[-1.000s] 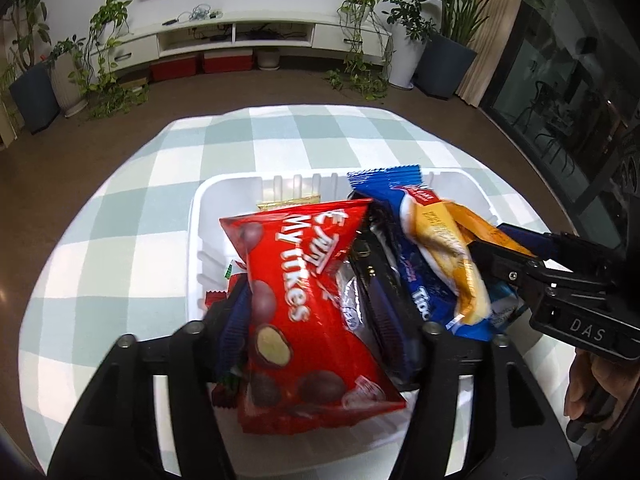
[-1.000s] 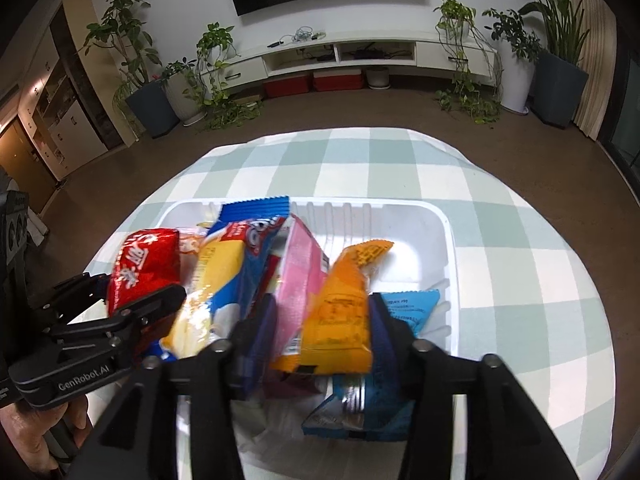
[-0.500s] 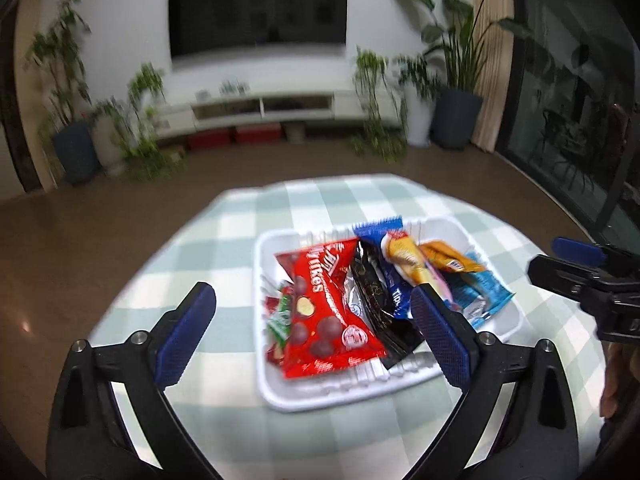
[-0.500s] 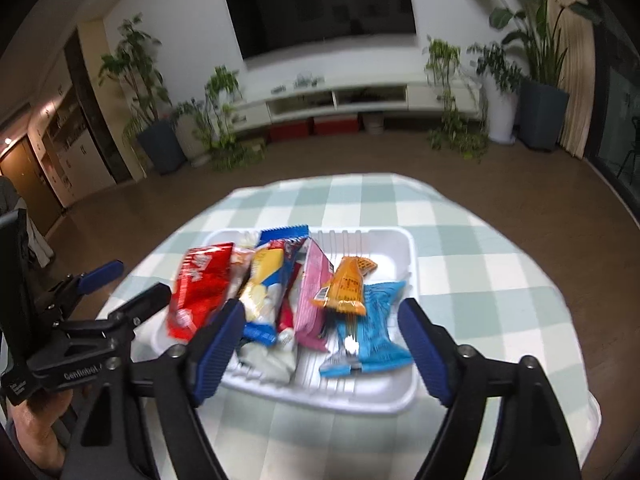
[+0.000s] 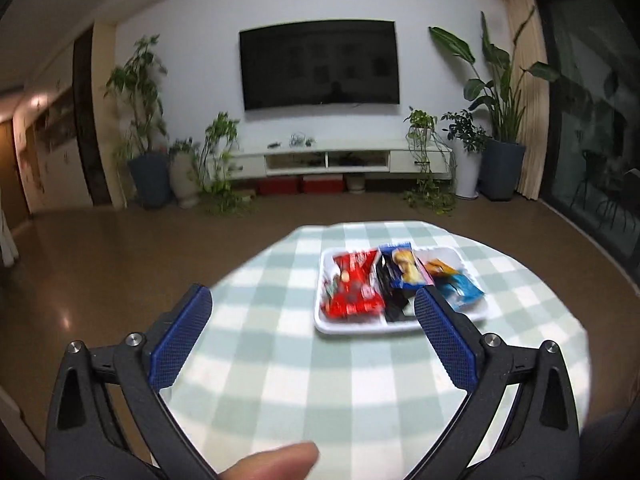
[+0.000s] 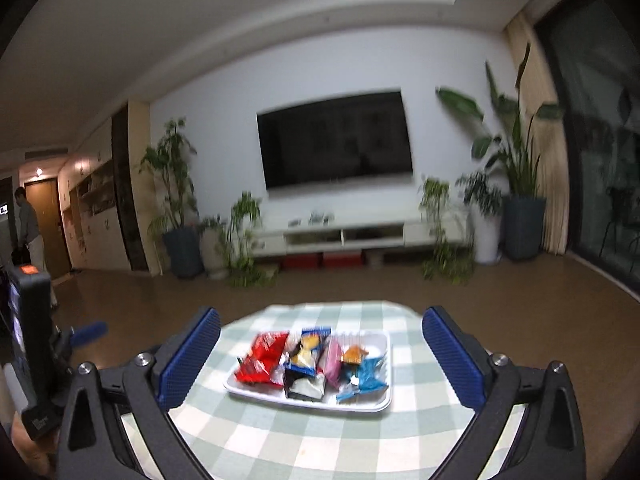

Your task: Organize snacks

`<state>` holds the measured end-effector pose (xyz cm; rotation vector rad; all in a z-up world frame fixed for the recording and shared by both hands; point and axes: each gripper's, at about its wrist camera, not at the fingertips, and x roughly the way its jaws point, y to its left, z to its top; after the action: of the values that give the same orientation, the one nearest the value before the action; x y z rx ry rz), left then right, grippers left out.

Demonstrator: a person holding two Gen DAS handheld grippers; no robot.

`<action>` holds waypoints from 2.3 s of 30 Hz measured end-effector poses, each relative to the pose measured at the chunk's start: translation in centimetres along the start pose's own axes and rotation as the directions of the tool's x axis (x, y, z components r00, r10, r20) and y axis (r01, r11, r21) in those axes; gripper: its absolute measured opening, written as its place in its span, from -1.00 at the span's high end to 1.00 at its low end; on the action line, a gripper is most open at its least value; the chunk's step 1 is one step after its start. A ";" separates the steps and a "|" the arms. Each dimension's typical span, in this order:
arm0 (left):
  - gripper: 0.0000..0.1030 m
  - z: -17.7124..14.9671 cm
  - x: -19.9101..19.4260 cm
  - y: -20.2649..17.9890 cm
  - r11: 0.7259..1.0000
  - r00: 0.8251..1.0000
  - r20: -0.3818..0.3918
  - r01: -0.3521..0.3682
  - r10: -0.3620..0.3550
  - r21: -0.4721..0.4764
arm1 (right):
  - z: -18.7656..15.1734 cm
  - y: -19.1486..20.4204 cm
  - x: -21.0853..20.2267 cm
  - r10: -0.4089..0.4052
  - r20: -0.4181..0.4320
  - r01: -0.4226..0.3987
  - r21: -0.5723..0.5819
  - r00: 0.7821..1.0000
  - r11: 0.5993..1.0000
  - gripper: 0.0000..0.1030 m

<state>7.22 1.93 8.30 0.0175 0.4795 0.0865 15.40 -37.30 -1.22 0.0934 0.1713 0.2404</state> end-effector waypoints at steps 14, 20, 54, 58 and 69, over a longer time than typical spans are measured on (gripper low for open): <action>-0.99 -8.6 -5.3 -2.3 0.998 0.977 -0.204 0.069 -0.067 0.003 | -7.6 -1.2 -2.1 -0.081 -0.347 0.132 0.125 0.934 0.983 -1.00; -0.99 -9.5 -4.0 -2.1 0.998 0.969 -0.238 0.060 -0.061 -0.010 | -8.7 -1.2 -2.8 -0.118 -0.360 0.169 0.113 0.926 0.979 -1.00; -0.99 -10.6 -1.0 -0.9 0.998 0.952 -0.302 0.055 -0.058 -0.017 | -10.7 0.7 -2.0 -0.120 -0.416 0.155 0.052 0.901 0.987 -1.00; -0.99 -10.7 -1.0 -0.9 0.998 0.951 -0.303 0.055 -0.057 -0.015 | -10.7 0.8 -2.0 -0.120 -0.418 0.156 0.052 0.900 0.986 -1.00; -0.99 -10.8 -1.0 -0.8 0.998 0.951 -0.304 0.056 -0.058 -0.015 | -10.6 0.8 -2.0 -0.120 -0.420 0.156 0.051 0.899 0.987 -1.00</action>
<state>1.43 0.99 -0.91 -0.0158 0.7887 0.0334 11.37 -36.24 -11.26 0.1114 0.6134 0.1076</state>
